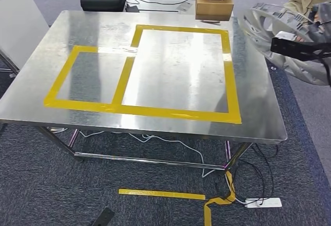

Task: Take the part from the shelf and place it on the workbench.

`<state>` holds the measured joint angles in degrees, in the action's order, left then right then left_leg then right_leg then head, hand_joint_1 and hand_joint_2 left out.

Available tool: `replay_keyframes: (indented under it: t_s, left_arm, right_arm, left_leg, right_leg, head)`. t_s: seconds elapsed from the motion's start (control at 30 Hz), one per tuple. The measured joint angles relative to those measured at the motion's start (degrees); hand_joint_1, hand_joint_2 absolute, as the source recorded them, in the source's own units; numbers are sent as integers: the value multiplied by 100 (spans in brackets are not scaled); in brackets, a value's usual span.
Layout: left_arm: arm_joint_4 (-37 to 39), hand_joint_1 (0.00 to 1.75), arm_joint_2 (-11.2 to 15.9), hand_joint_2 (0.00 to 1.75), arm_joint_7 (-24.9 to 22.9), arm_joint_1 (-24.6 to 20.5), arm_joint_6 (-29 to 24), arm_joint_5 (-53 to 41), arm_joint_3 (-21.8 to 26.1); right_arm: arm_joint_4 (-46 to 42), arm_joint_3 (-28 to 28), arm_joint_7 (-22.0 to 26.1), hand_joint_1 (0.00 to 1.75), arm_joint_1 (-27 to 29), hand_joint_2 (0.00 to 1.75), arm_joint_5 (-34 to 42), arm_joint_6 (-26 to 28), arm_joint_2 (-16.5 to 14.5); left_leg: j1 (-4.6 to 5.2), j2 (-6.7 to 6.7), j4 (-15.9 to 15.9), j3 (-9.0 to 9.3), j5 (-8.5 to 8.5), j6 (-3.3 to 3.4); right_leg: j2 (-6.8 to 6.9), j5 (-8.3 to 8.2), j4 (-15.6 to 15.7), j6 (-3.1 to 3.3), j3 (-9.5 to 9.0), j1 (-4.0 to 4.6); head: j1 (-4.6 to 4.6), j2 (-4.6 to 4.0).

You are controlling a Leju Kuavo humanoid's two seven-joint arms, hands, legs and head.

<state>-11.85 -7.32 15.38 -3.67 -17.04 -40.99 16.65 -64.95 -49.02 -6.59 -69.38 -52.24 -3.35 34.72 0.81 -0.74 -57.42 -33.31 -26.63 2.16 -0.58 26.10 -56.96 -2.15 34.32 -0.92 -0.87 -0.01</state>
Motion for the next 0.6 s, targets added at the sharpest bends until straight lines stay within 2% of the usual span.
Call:
replay_keyframes:
  t_s: [0.27,0.43,0.6]
  left_arm:
    - [-5,0,94,0,-74,-149,18,-154,22]
    - [-9,0,97,0,-111,-172,48,-231,22]
    - [-9,0,93,0,-152,-170,65,-332,22]
  right_arm:
    - [1104,123,-269,175,138,175,-647,464,-1265]
    - [1540,169,-217,175,188,175,-874,641,-1698]
    - [1953,274,-68,175,341,175,-1016,933,-2000]
  left_leg:
    - [-9,0,0,-3,7,-9]
    - [-11,-12,1,-8,8,-13]
    - [-8,-9,-1,-8,3,-20]
  right_leg:
    - [-2,-3,-5,5,7,8]
    - [15,3,-5,9,4,10]
    - [9,3,-2,10,2,7]
  head:
    - [-1,1]
    - [1,-1]
    - [1,1]
